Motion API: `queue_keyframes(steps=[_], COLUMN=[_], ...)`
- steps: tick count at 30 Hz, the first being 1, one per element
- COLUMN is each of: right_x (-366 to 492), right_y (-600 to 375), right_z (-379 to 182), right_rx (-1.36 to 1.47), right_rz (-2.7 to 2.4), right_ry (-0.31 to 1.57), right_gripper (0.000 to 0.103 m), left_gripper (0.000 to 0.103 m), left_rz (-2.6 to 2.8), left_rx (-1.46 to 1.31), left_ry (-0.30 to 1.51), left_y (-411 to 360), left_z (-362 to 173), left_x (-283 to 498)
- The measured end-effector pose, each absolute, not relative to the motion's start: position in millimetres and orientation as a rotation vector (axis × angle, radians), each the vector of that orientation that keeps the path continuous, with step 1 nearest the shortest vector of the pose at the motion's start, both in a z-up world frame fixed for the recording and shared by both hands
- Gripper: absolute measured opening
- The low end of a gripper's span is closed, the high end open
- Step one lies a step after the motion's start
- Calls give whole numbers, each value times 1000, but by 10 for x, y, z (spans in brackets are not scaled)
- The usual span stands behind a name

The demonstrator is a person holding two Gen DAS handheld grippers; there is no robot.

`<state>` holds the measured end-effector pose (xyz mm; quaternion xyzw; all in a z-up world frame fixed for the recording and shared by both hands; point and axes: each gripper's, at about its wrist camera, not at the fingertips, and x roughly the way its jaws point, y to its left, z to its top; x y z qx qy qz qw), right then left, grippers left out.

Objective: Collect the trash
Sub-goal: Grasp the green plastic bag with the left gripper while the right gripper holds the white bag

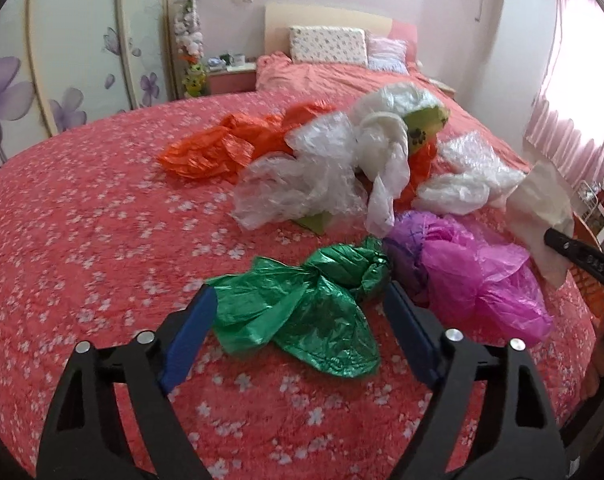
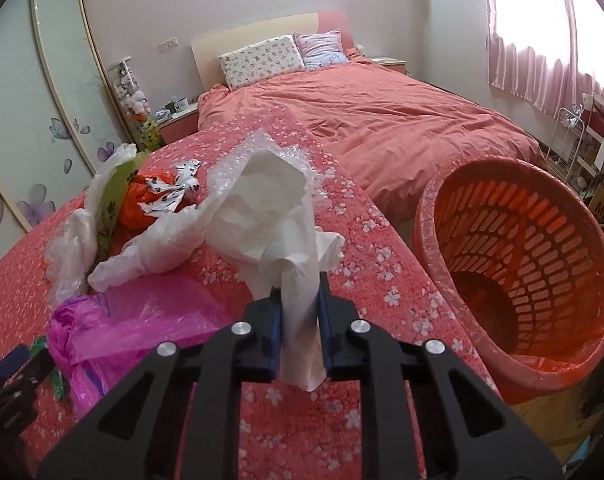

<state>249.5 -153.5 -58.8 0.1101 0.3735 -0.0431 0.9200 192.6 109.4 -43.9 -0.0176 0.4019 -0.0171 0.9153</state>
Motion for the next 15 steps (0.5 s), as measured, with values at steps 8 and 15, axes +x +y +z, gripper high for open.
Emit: queue_keyframes(steps=[8,15], right_x=[2428,2336], right_y=[-1537,-1577], right_z=[-532,-477], right_rx=[228,223], right_rz=[-82,-85], right_ry=[748,737], right_gripper=[16,16], left_gripper=[64,19], left_rz=[-73,-99], left_rx=[8,-6], left_ry=[877,858], left_y=[947,1008], left_z=[-556,-516], left_x=[2071,1986])
